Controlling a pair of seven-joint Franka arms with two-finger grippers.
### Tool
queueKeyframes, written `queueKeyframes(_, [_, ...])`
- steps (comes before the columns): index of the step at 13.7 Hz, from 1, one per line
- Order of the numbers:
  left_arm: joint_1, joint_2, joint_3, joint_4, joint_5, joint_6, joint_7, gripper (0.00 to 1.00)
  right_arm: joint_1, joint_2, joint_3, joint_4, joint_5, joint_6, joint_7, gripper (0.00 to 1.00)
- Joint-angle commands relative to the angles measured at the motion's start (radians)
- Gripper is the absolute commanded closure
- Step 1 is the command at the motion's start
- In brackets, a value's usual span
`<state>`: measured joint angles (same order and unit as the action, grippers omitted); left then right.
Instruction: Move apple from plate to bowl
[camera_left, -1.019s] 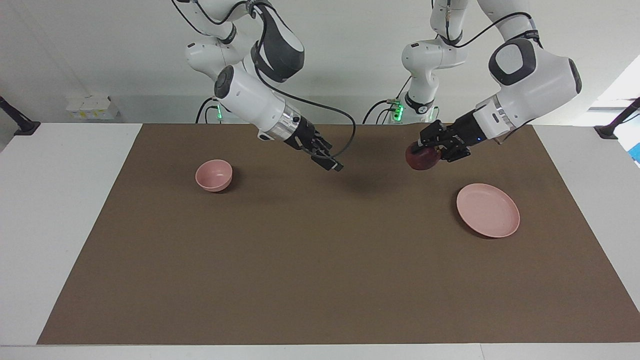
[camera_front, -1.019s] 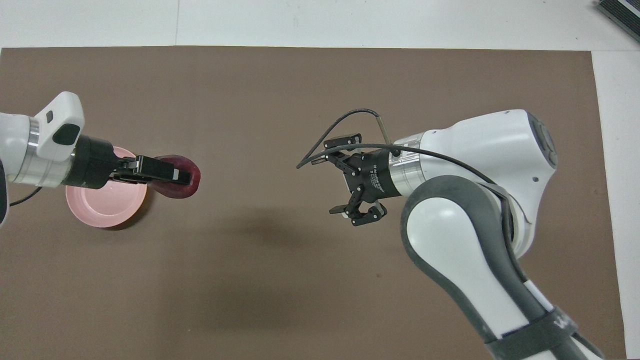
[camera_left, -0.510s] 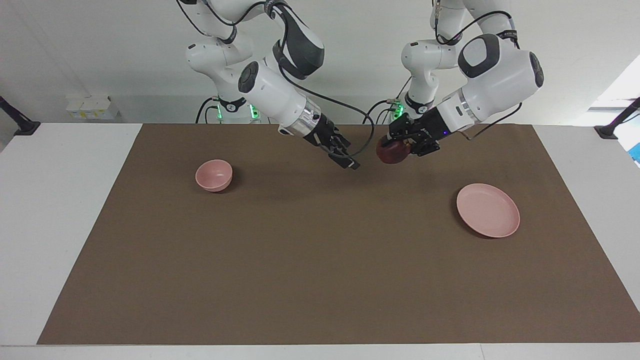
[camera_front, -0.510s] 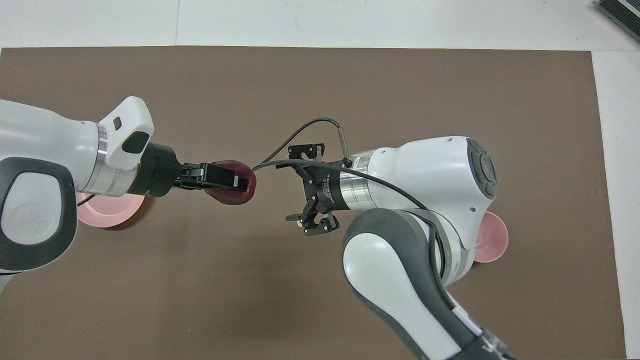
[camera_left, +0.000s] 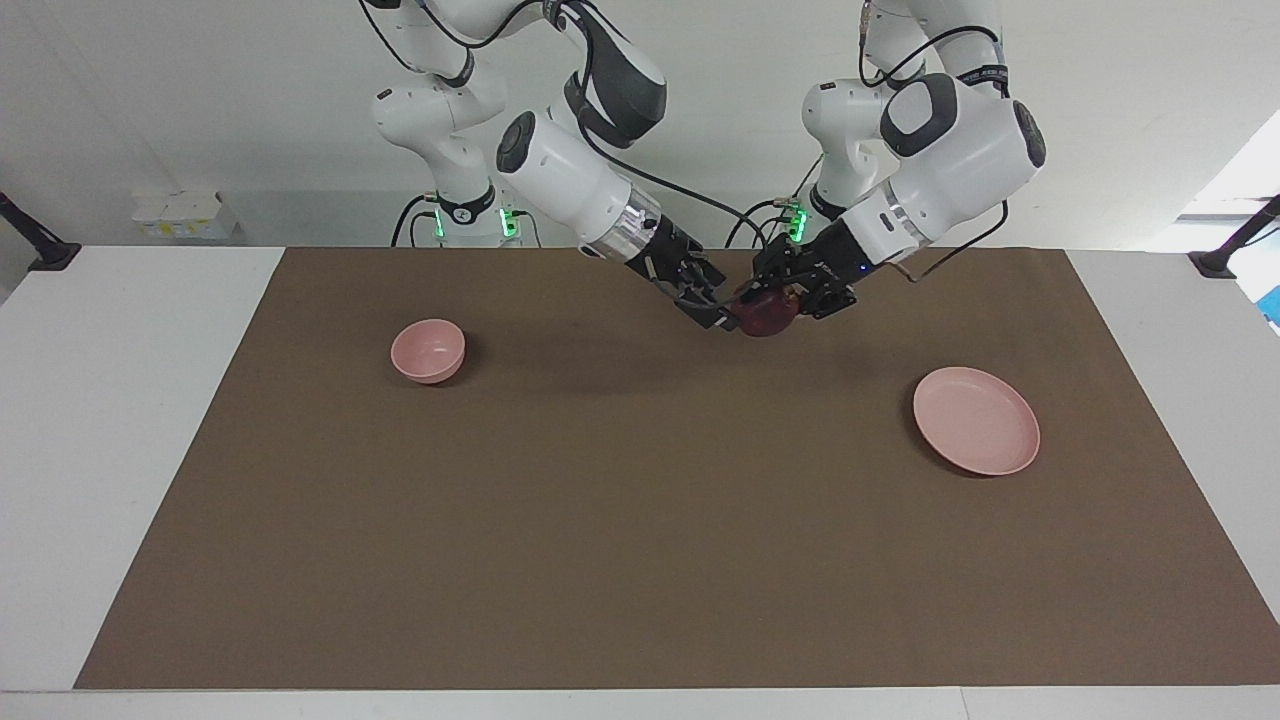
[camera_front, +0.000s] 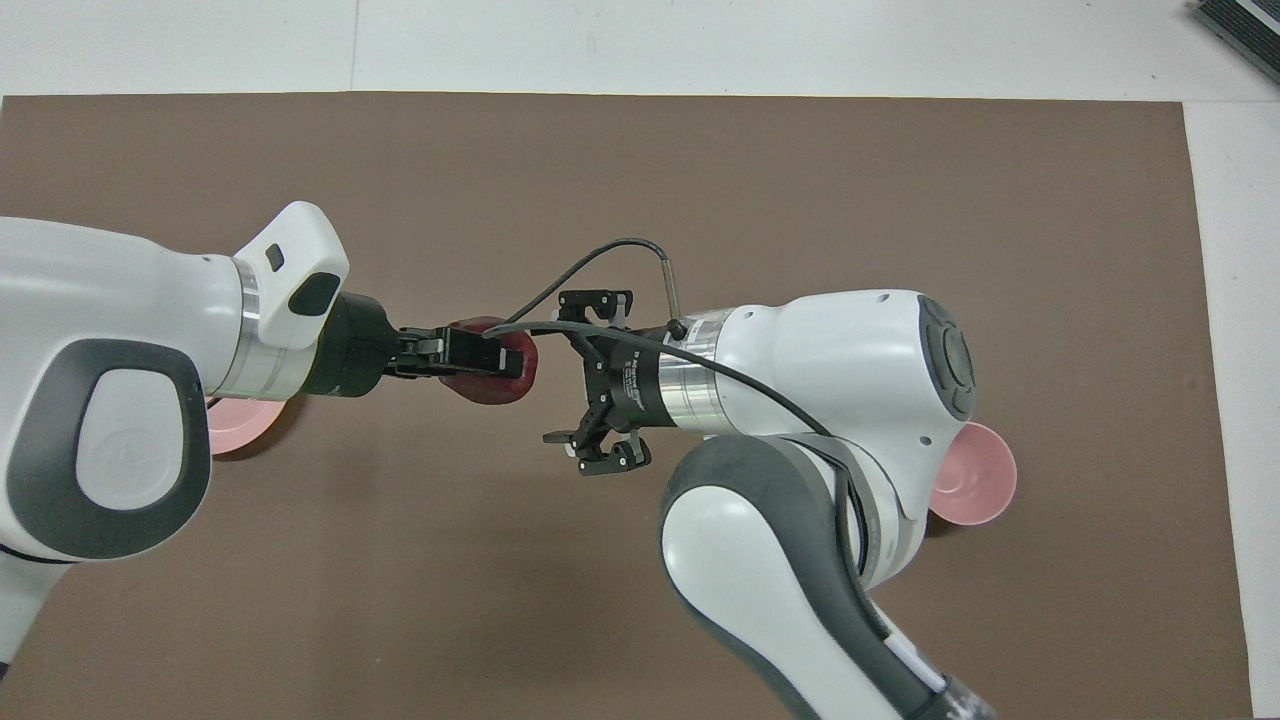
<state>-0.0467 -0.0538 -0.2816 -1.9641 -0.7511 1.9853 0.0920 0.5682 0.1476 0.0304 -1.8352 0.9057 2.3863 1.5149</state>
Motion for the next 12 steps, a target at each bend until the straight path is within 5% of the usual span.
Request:
queueKeyframes(1, [-0.022, -0.046, 0.010, -0.045, -0.025, 0.018, -0.029, 1.00, 0.009, 0.006, -0.001, 0.002, 0.028, 0.031, 0.042, 0.00])
queueKeyframes(7, [-0.044, -0.055, 0.010, -0.045, -0.082, -0.023, -0.049, 1.00, 0.015, 0.015, -0.001, 0.001, 0.021, 0.033, 0.044, 0.00])
queueKeyframes(8, [-0.044, -0.055, 0.010, -0.045, -0.083, -0.025, -0.054, 1.00, 0.015, 0.015, -0.001, 0.002, 0.021, 0.034, 0.044, 0.14])
queueKeyframes(9, [-0.045, -0.061, 0.010, -0.044, -0.088, -0.025, -0.070, 1.00, 0.015, 0.016, -0.001, 0.004, 0.022, 0.034, 0.044, 0.59])
queueKeyframes(10, [-0.045, -0.063, 0.010, -0.044, -0.099, -0.026, -0.077, 1.00, 0.012, 0.021, -0.001, 0.008, 0.021, 0.031, 0.045, 0.88])
queueKeyframes(12, [-0.050, -0.063, 0.012, -0.044, -0.102, -0.026, -0.078, 1.00, 0.013, 0.023, -0.001, 0.014, 0.013, 0.031, 0.035, 1.00])
